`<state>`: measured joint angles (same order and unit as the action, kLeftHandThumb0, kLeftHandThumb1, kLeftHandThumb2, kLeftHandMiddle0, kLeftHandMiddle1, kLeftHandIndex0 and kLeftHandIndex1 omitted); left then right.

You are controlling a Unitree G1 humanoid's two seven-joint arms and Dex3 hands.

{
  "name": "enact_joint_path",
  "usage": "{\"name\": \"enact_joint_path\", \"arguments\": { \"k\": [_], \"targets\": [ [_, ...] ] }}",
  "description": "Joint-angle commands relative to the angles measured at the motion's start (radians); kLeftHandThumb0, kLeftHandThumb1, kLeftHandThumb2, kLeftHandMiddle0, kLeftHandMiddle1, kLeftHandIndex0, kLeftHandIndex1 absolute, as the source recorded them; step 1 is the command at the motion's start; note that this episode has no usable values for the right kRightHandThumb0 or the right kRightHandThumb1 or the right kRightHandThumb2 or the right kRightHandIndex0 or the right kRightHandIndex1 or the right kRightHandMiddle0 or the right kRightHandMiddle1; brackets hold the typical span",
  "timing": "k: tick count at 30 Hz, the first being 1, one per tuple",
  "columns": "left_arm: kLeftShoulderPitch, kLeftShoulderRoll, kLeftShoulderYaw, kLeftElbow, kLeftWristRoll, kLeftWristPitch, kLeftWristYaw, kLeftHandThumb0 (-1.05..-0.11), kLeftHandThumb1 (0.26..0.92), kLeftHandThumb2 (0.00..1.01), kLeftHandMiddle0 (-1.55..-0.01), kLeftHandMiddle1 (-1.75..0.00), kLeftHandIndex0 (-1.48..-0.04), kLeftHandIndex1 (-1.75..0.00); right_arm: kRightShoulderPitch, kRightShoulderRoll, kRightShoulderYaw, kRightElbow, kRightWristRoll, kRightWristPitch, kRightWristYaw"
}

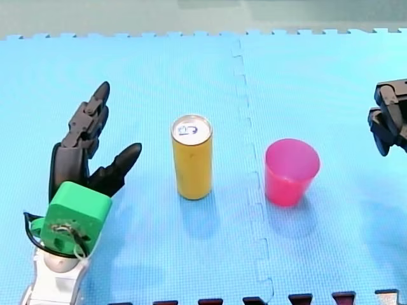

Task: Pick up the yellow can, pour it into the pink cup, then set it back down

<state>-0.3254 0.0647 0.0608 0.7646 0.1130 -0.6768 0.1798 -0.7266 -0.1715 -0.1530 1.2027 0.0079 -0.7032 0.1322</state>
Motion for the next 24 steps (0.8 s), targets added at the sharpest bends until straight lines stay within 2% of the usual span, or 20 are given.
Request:
{"name": "enact_joint_path", "arguments": {
  "k": [1,8,16,24],
  "targets": [
    [-0.001,0.003,0.000,0.008,0.001,-0.001,0.003,-1.048,0.921,0.13,-0.36,0.00,-0.35,0.00,-0.005,-0.002,-0.002,0.006,0.000,-0.002,-0.004],
    [-0.008,0.001,-0.004,0.022,-0.003,0.004,-0.009,-1.048,0.921,0.12,-0.36,0.00,-0.34,0.00,-0.009,-0.003,-0.004,0.012,0.002,-0.002,0.001],
    [-0.035,-0.002,-0.007,0.094,-0.001,-0.025,-0.011,-1.048,0.921,0.12,-0.35,0.00,-0.33,0.00,-0.012,-0.005,-0.009,0.018,0.004,-0.006,0.003],
    [-0.042,-0.001,-0.005,0.111,-0.007,-0.046,-0.020,-1.048,0.921,0.10,-0.35,0.00,-0.33,0.00,-0.016,-0.007,-0.011,0.017,0.004,-0.002,0.004]
  ]
}}
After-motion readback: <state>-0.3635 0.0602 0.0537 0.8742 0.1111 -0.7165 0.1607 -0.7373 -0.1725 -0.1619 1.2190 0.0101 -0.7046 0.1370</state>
